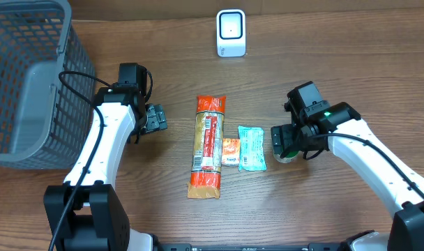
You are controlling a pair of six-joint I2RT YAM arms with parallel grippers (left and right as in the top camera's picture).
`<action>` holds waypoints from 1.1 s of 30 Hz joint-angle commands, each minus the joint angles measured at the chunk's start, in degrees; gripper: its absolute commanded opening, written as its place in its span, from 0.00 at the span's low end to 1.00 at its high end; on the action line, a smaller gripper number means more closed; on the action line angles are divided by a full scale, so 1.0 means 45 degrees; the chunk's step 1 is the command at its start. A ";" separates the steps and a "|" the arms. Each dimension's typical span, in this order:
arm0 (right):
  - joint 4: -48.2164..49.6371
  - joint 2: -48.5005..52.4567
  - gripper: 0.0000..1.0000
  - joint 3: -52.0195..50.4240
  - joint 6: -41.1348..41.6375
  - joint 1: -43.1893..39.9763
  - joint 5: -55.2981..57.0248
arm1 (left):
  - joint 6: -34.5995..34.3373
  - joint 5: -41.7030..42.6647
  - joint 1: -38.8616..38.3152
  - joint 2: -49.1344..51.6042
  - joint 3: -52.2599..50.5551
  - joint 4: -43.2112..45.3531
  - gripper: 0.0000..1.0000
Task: Scan the item barcode
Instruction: 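Move the right gripper forward over the green-lid jar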
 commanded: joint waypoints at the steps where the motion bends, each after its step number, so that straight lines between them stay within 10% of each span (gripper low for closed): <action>1: 0.0355 0.0019 0.93 -0.0476 -0.0112 0.0107 0.0170 | 0.0151 -0.0219 0.0024 -0.0146 0.0141 0.0019 1.00; 10: 0.1107 0.0029 0.71 -0.0733 -0.0078 0.0335 0.0447 | 0.0151 -0.0219 0.0019 -0.0146 0.0141 0.0019 1.00; 33: 0.1739 0.0029 0.84 -0.0733 0.0301 0.0335 0.2696 | 0.0151 -0.0219 0.0024 -0.0146 0.0141 0.0019 1.00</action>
